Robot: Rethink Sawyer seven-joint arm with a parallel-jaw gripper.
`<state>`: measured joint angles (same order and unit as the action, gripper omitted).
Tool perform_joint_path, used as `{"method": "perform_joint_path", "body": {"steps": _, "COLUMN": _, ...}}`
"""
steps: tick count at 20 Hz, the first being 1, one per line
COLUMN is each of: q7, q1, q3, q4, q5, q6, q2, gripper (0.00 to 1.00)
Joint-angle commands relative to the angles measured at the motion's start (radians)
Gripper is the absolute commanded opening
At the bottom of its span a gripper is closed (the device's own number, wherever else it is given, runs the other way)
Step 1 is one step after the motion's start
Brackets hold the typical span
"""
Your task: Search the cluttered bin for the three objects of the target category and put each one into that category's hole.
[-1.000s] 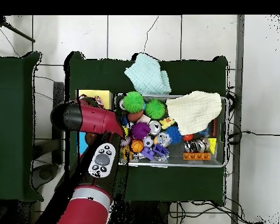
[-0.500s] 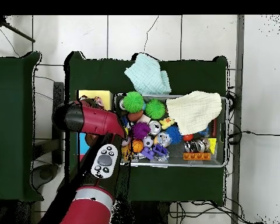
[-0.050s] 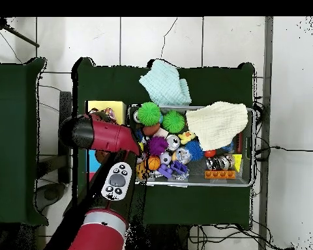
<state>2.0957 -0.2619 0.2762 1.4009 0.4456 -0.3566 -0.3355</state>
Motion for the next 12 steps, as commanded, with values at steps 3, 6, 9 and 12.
{"method": "perform_joint_path", "body": {"steps": 3, "q7": 0.080, "q1": -0.004, "q3": 0.006, "q4": 0.059, "q5": -0.103, "q6": -0.209, "q2": 0.051, "gripper": 0.00}}
{"method": "perform_joint_path", "body": {"steps": 6, "q7": 0.089, "q1": -0.021, "q3": 0.036, "q4": 0.038, "q5": -0.118, "q6": -0.264, "q2": 0.039, "gripper": 0.00}}
{"method": "perform_joint_path", "body": {"steps": 9, "q7": 0.079, "q1": -0.012, "q3": 0.029, "q4": 0.035, "q5": -0.124, "q6": -0.282, "q2": 0.029, "gripper": 0.00}}
{"method": "perform_joint_path", "body": {"steps": 12, "q7": 0.076, "q1": -0.002, "q3": 0.010, "q4": 0.052, "q5": -0.120, "q6": -0.286, "q2": 0.011, "gripper": 0.00}}
